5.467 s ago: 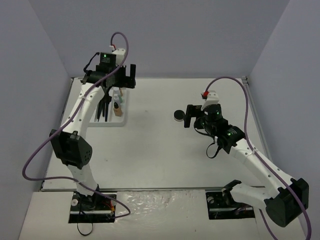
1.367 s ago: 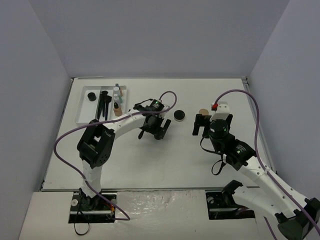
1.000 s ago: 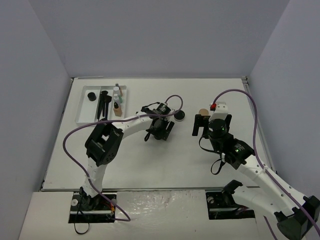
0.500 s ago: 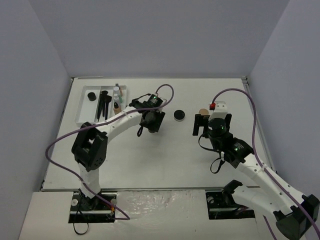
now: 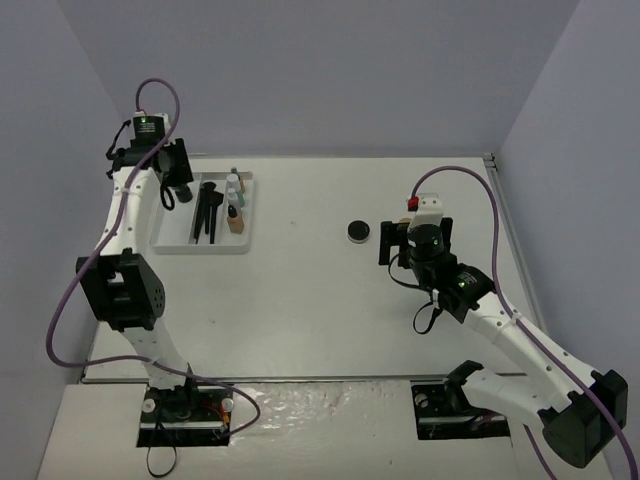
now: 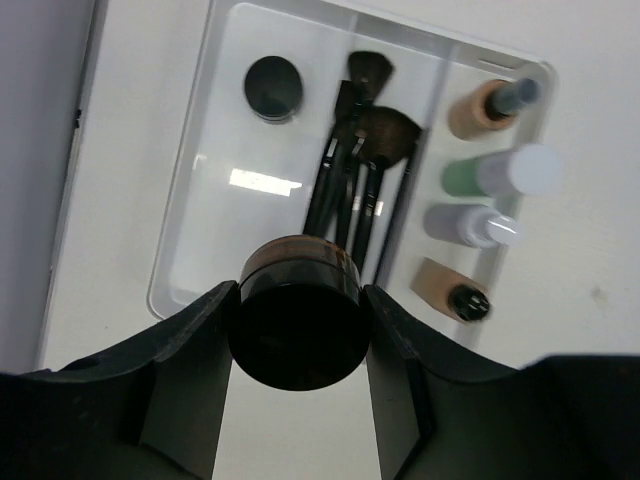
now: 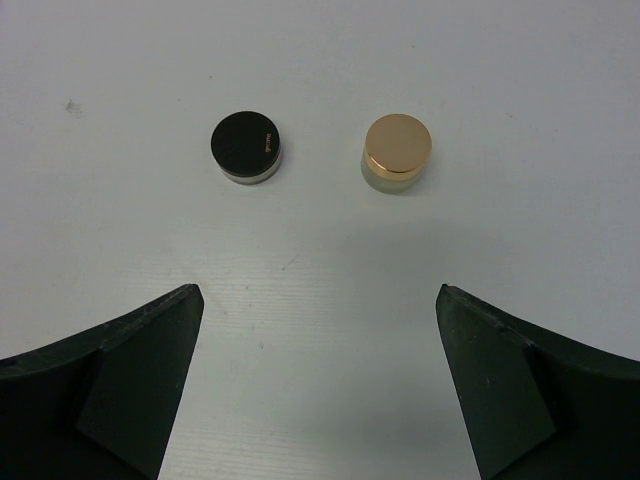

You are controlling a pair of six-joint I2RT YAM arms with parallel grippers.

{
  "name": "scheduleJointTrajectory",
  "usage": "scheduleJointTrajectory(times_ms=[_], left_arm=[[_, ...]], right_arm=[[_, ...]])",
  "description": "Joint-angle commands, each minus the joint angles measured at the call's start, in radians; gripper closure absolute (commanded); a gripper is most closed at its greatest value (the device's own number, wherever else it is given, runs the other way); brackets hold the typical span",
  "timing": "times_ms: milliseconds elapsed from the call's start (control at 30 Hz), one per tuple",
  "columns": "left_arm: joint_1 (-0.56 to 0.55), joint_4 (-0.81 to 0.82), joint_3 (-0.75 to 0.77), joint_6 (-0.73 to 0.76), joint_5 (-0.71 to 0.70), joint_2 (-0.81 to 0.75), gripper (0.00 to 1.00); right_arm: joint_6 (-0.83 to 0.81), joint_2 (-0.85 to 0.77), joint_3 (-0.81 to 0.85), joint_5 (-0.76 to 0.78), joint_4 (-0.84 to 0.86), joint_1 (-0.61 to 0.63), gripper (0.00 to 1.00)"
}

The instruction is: Organize the makeup

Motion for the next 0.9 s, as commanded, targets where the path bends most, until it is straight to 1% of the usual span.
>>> scheduleJointTrajectory(times_ms=[0, 33, 100, 167, 233, 300, 467, 600, 700, 767, 833, 867], left_arm=[[0.089, 0.043, 0.099, 0.041, 0.065, 0.175, 0.95], [0.097, 0.047, 0.123, 0.042, 0.071, 0.21, 0.92], [0.12, 0.032, 0.212, 0.044, 0.083, 0.324, 0.91], [0.129, 0.014, 0.315, 0.048, 0.078, 0.398, 0.91], [0.139, 0.005, 0.376, 0.049, 0.079, 0.471, 0.9], [0.146, 0.006, 0.408, 0.044, 0.078, 0.53, 0.89], [0.157, 0.011, 0.45, 0.038, 0.076, 0.59, 0.78], [0.157, 0.015, 0.433, 0.035, 0.084, 0.592, 0.62], [0.157, 0.027, 0.39, 0.035, 0.085, 0.562, 0.45], [0.157, 0.051, 0.346, 0.035, 0.087, 0.522, 0.36], [0.157, 0.072, 0.32, 0.035, 0.092, 0.487, 0.28], [0.157, 0.081, 0.306, 0.036, 0.096, 0.472, 0.25]], right_arm=[[-0.016, 0.032, 0.053, -0.016, 0.071, -0.013, 0.0], [-0.016, 0.035, 0.054, -0.018, 0.071, -0.015, 0.0], [-0.016, 0.044, 0.054, -0.022, 0.071, -0.019, 0.0], [-0.014, 0.053, 0.054, -0.025, 0.071, -0.025, 0.0], [-0.006, 0.058, 0.054, -0.021, 0.068, -0.034, 0.0], [0.004, 0.065, 0.054, -0.019, 0.066, -0.045, 0.0], [0.031, 0.145, 0.07, -0.073, 0.063, -0.112, 0.0], [0.031, 0.26, 0.124, -0.163, 0.067, -0.176, 0.01], [0.002, 0.391, 0.196, -0.225, 0.076, -0.187, 0.01], [-0.023, 0.477, 0.238, -0.26, 0.081, -0.188, 0.01], [-0.031, 0.525, 0.292, -0.274, 0.081, -0.188, 0.02], [-0.033, 0.581, 0.328, -0.287, 0.103, -0.188, 0.02]])
